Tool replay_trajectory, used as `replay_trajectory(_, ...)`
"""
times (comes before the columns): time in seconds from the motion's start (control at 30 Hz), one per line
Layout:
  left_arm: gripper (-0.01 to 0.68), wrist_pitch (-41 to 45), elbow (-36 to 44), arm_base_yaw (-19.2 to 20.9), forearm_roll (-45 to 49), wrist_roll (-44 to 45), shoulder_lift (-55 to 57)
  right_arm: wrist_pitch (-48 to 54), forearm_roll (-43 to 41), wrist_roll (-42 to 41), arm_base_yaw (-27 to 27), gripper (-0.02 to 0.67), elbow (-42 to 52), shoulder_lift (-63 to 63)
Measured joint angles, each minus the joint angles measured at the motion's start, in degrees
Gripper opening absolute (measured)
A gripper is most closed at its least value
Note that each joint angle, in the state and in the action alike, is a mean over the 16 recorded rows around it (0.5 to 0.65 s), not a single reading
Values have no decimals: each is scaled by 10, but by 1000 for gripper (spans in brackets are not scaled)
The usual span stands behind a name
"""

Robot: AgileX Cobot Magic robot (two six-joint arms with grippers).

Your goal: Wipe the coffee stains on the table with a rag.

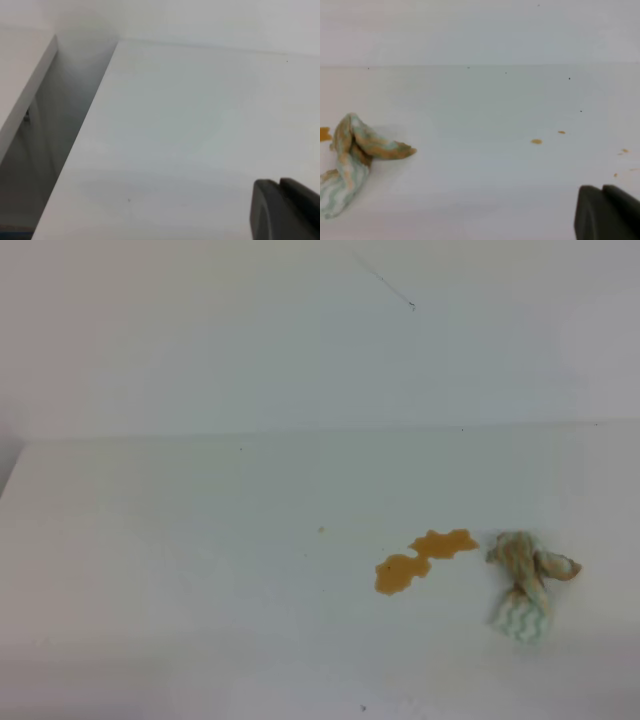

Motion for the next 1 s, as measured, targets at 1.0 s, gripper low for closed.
replay_trajectory(1.0, 1, 1, 1, 0, 0, 0, -1, 0, 0, 0, 0, -3, 0, 0)
